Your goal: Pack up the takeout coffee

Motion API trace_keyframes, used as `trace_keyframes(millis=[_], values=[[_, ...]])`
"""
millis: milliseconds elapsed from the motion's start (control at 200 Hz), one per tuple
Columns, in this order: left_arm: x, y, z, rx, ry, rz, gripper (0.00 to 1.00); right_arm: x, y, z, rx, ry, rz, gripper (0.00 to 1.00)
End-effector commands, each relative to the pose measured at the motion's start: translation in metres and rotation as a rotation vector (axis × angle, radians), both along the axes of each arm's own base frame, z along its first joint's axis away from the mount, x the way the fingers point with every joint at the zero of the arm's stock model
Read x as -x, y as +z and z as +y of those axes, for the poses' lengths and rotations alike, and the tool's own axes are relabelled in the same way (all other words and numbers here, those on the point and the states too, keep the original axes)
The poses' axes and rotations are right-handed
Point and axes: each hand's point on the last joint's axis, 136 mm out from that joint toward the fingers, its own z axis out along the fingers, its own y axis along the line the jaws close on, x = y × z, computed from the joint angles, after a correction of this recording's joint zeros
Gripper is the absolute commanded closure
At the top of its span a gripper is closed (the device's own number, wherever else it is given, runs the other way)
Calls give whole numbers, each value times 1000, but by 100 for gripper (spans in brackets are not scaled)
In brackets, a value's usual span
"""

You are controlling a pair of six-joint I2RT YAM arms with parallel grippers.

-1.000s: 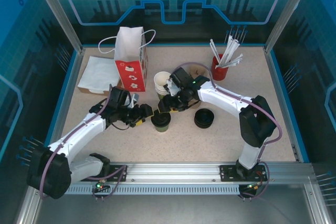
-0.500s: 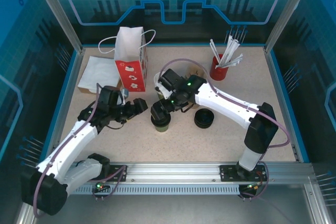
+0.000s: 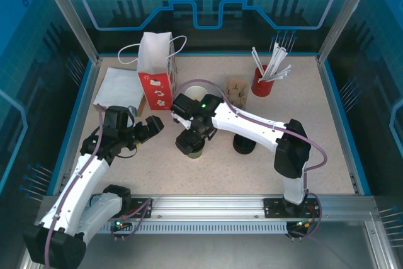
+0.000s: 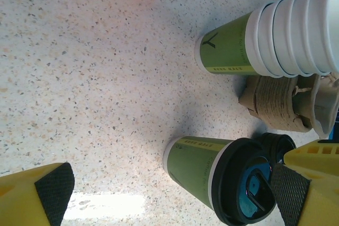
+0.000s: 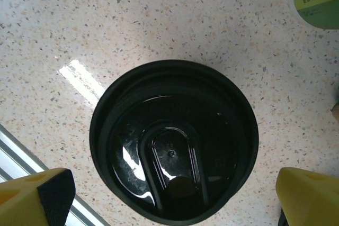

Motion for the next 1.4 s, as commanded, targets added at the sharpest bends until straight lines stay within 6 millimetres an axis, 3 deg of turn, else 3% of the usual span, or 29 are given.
trace_keyframes(millis=[0, 405, 1051, 1396], values=[[5, 0, 7, -27, 6, 5, 1, 5, 2, 1, 38, 49, -3, 0], [7, -2, 10, -34, 14, 13, 1, 7, -11, 12, 46, 75, 35, 0], [8, -4, 9, -22, 11, 21, 1, 5, -27, 13, 96, 96, 46, 0], [10, -4, 10, -30, 7, 15, 1, 9, -50, 13, 119, 100, 86, 1]])
